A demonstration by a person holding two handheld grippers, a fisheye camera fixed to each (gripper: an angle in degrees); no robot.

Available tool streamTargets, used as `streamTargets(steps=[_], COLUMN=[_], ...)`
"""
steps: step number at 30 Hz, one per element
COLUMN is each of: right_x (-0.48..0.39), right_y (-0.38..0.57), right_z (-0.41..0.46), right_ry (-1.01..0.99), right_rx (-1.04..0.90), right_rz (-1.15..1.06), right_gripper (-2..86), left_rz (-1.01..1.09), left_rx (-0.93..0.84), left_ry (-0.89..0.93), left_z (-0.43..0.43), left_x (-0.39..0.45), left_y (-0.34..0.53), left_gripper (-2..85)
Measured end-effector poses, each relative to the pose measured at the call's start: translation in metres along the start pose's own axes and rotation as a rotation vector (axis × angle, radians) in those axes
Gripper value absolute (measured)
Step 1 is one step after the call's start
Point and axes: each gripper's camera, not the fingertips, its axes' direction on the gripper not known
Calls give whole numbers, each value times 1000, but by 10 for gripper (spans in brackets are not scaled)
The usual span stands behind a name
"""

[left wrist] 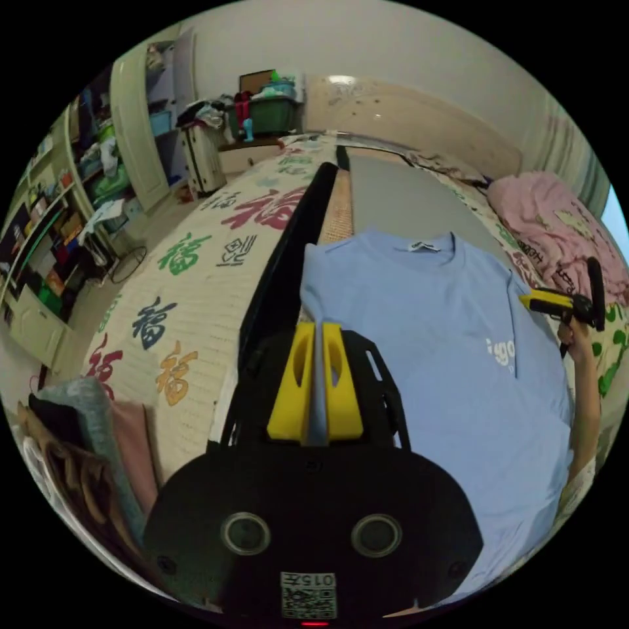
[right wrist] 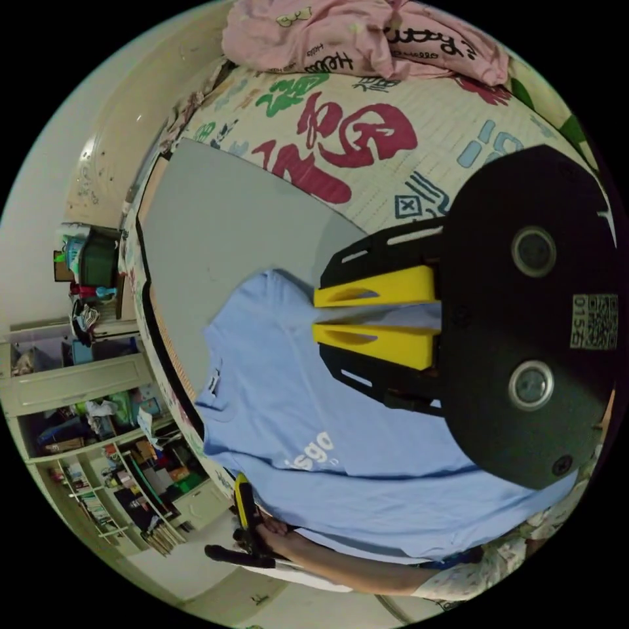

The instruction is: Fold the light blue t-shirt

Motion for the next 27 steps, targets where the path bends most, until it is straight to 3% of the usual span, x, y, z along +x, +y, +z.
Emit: streamTargets(steps=[3,6,9,13,16,21,25,27], right_x=[-1,-12,-43,-71,-87,-52,-11,4], right_y=[27,87,184,336,403,404,383,376], right_z=[-37,-110,-190,-262,-278,-298,-278,-265], right_ry=[0,-73,-92,-193,-212,-316,-303,-345], right_rx=[95,236,331,243,93,149,81,34], right_rz=[-70,-180,-396,-774,-1134,-1026,-839,-802], right_gripper=[49,48,48,50,69,105,138,145], left_rz=[61,120,144,152,190,57,173,207], left_rx=[141,335,420,468,317,394,389,288], left_ry=[-71,-25,-46,25,120,85,126,174], left_z=[-31,-87,-148,-211,-222,-255,-253,-226], left_x=[6,5,6,3,-1,-21,-1,10], left_y=[18,55,119,240,332,404,372,333], left_gripper=[13,9,9,14,25,74,115,124])
